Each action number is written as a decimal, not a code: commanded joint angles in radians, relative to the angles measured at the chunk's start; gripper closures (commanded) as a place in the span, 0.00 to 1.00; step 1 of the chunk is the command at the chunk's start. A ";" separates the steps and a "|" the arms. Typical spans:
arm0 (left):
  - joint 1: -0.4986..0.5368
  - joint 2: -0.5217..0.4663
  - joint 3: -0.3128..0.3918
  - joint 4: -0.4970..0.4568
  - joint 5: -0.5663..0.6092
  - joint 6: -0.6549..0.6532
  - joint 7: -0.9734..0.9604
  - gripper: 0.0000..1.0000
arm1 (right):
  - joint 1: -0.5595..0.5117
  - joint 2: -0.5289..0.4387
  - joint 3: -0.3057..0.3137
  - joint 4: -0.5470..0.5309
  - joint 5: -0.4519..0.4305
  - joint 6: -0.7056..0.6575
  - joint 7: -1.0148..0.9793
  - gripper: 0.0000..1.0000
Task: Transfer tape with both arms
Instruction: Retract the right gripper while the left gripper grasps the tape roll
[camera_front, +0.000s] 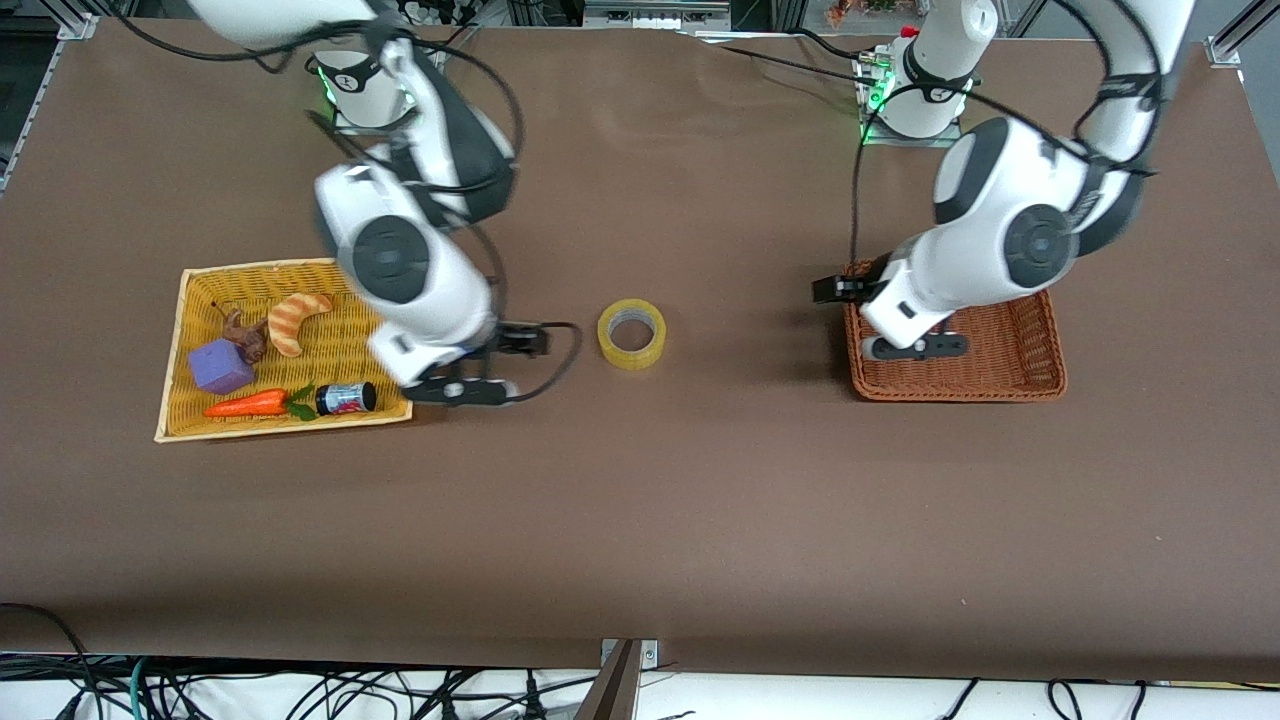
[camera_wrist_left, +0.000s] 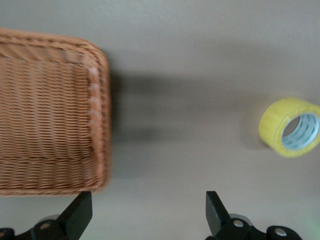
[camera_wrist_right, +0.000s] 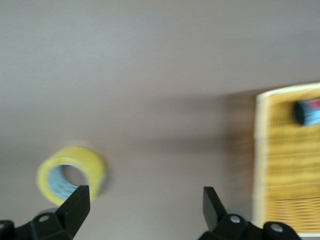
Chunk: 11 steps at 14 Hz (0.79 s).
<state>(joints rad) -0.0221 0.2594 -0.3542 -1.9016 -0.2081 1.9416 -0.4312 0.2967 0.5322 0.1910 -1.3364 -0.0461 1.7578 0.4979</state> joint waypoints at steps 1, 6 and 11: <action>-0.066 0.076 -0.051 -0.002 -0.017 0.144 -0.189 0.00 | -0.083 -0.066 -0.039 -0.014 0.003 -0.067 -0.184 0.00; -0.211 0.225 -0.051 0.009 -0.011 0.343 -0.256 0.00 | -0.126 -0.159 -0.217 -0.010 0.046 -0.153 -0.421 0.00; -0.323 0.352 -0.045 0.091 -0.010 0.488 -0.418 0.00 | -0.134 -0.210 -0.353 -0.003 0.066 -0.231 -0.525 0.00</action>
<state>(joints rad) -0.3151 0.5628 -0.4080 -1.8943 -0.2084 2.4324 -0.7965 0.1641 0.3464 -0.1174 -1.3336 -0.0100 1.5474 0.0282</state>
